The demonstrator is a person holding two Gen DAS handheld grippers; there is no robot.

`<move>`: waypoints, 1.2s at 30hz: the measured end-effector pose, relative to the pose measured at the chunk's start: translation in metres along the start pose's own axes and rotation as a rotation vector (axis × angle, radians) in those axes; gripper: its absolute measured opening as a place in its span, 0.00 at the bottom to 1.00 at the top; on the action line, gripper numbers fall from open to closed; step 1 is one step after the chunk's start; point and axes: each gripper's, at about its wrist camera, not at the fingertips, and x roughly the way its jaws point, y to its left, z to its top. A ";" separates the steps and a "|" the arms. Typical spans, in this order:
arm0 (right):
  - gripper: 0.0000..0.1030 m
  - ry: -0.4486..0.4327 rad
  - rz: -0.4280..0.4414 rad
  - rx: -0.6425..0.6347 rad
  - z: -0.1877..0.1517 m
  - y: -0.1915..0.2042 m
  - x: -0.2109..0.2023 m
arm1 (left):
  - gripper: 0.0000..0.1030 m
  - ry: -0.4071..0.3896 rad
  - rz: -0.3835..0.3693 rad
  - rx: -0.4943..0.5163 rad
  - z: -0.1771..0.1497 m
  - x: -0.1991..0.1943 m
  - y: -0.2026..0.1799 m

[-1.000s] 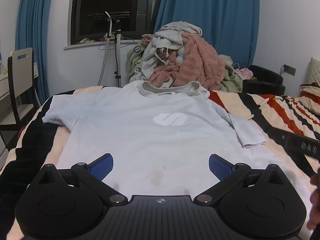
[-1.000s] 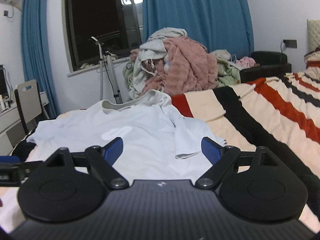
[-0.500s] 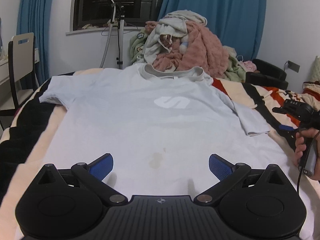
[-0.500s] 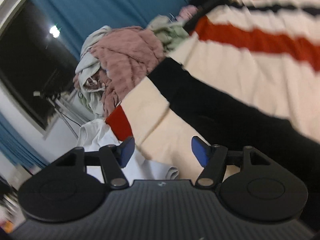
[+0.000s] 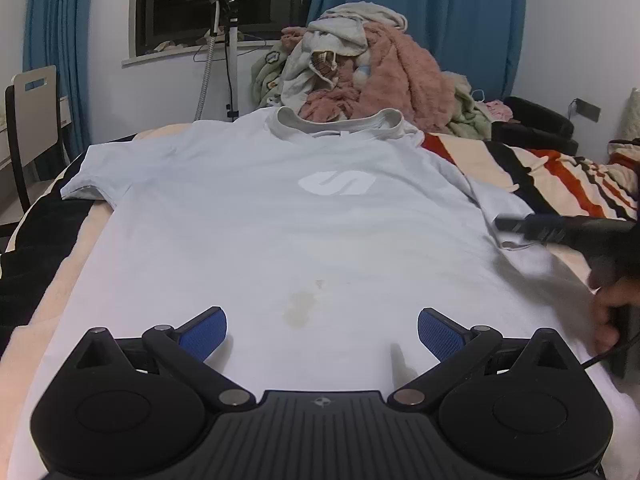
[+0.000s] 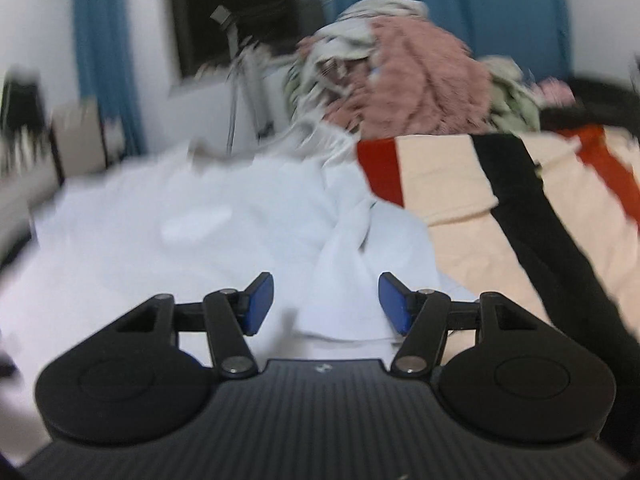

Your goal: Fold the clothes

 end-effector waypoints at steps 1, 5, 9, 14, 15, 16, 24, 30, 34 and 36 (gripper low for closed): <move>0.59 0.018 -0.017 -0.053 -0.002 0.007 0.004 | 1.00 -0.003 -0.004 0.001 0.000 -0.001 0.000; 0.14 0.045 -0.117 -0.041 -0.004 0.002 0.010 | 1.00 -0.014 -0.004 0.003 0.001 -0.004 0.000; 0.08 -0.049 -0.156 0.148 0.003 -0.031 -0.004 | 1.00 -0.014 -0.004 -0.020 0.004 -0.002 0.004; 0.07 -0.171 -0.252 0.230 0.048 -0.074 -0.012 | 1.00 -0.004 -0.010 -0.055 0.006 0.002 0.012; 0.07 -0.187 -0.280 0.236 0.060 -0.086 -0.009 | 1.00 -0.002 -0.008 -0.057 0.006 0.003 0.013; 0.07 -0.196 -0.308 0.235 0.070 -0.097 -0.003 | 1.00 -0.001 -0.006 -0.063 0.006 0.004 0.015; 0.06 -0.150 -0.493 0.175 0.122 -0.176 0.082 | 1.00 -0.010 0.022 -0.077 0.008 0.023 0.018; 0.04 -0.096 -0.534 0.253 0.098 -0.215 0.134 | 1.00 0.000 0.051 -0.041 0.009 0.050 0.017; 0.07 -0.147 -0.503 0.321 0.077 -0.217 0.134 | 1.00 0.006 0.045 -0.034 0.010 0.061 0.017; 0.13 -0.155 -0.488 0.358 0.074 -0.215 0.124 | 1.00 -0.007 0.051 -0.031 0.011 0.061 0.017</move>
